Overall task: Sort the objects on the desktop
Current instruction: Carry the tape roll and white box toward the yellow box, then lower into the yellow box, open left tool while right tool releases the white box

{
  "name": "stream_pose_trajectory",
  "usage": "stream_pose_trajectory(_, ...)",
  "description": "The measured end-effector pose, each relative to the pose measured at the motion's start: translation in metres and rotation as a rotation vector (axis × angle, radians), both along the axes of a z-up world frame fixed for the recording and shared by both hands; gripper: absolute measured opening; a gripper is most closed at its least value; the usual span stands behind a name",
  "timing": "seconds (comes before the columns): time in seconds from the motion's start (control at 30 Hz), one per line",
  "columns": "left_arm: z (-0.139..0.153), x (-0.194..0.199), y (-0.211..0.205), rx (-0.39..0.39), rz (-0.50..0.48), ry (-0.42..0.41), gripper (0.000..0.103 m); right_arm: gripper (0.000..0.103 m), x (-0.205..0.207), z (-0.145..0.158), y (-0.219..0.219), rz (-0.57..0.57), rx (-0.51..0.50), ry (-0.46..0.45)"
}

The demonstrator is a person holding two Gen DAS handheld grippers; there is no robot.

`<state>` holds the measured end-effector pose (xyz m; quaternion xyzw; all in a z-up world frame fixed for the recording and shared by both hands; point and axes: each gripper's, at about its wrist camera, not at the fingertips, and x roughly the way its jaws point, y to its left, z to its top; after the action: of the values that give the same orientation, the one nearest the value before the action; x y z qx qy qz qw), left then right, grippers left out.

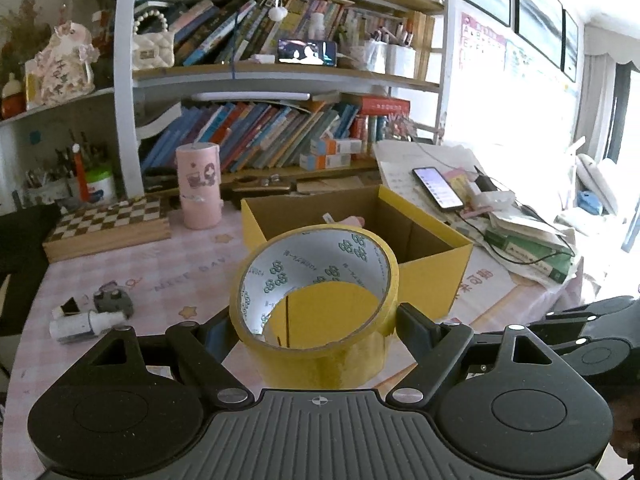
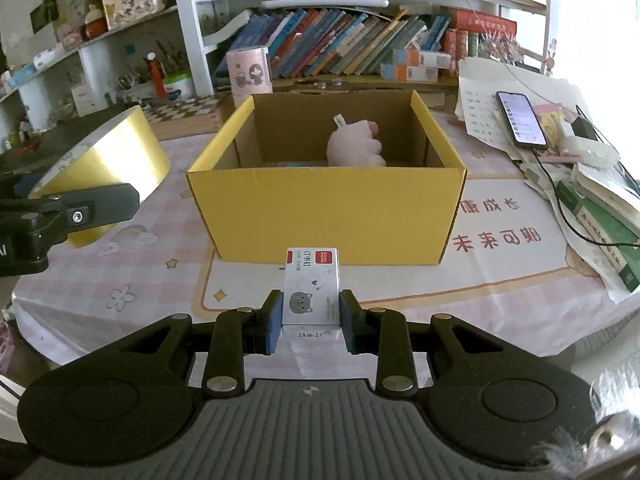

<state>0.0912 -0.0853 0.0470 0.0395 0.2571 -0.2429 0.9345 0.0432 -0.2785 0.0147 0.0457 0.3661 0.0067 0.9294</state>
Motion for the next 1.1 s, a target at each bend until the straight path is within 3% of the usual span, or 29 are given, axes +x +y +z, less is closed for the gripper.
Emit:
stream_pose_trajectory(0.23,0.004,0.010,-0.007,-0.013,-0.026,-0.038,0.084,0.028,0.005,0.005,-0.002,-0.013,-0.014,0.000)
stream_pose_trajectory(0.57,0.014,0.032,-0.026,-0.053,-0.027,-0.080,0.084,0.028,0.022,0.029,-0.016,-0.005,-0.031,-0.092)
stream_pose_trajectory(0.83,0.015,0.056,-0.044,-0.033,-0.023,-0.100,0.084,0.028,0.052,0.041,-0.035,0.017,-0.094,-0.131)
stream_pose_trajectory(1.1,0.006,0.095,-0.063,0.037,-0.019,-0.098,0.084,0.028,0.100,0.044,-0.054,0.060,-0.176,-0.131)
